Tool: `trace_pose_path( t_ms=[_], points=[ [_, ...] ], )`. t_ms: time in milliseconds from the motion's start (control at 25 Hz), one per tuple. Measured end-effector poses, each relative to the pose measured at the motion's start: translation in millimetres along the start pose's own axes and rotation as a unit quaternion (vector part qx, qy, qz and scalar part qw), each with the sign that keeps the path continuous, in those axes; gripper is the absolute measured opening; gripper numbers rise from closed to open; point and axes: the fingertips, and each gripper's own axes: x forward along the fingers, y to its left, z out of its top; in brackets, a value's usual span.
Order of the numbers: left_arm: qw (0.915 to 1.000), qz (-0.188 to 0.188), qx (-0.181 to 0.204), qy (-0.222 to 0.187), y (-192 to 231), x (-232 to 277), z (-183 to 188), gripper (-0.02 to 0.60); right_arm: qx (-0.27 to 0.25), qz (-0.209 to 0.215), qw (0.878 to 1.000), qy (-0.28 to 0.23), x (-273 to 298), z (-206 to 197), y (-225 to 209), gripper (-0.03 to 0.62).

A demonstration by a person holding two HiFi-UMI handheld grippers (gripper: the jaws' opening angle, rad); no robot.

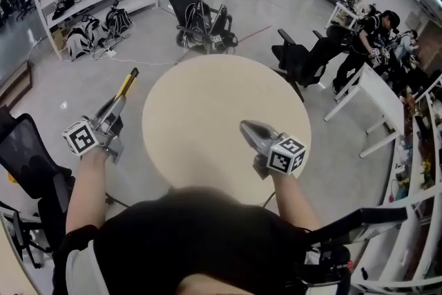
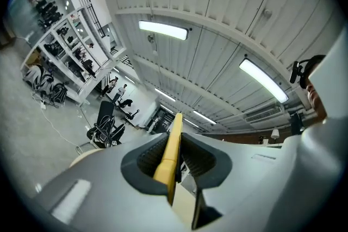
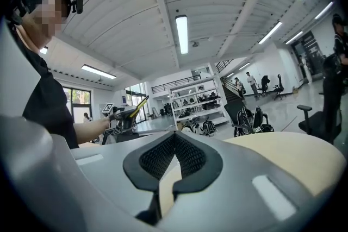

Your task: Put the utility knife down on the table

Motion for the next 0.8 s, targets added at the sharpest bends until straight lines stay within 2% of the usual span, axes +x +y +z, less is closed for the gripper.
trace_pose_path(
  t_ms=[160,320,480,600,800],
  points=[
    [0.9996,-0.013,0.026,0.006,48,55,59,0.074,-0.001,-0.034,0.999,-0.004,37,23,-35,0.015],
    [0.9981,-0.031,0.050,0.018,95,105,96,0.074,-0.005,-0.058,0.998,-0.007,68,39,-58,0.015],
    [0.9946,-0.056,0.074,0.048,168,186,136,0.074,-0.002,-0.090,0.996,-0.012,132,62,-102,0.015],
    [0.9920,-0.068,0.083,0.067,212,242,140,0.074,-0.008,-0.107,0.994,-0.005,164,71,-128,0.015],
    [0.9868,-0.091,0.076,0.111,254,331,118,0.074,-0.002,-0.138,0.990,-0.002,181,73,-169,0.015]
  ],
)
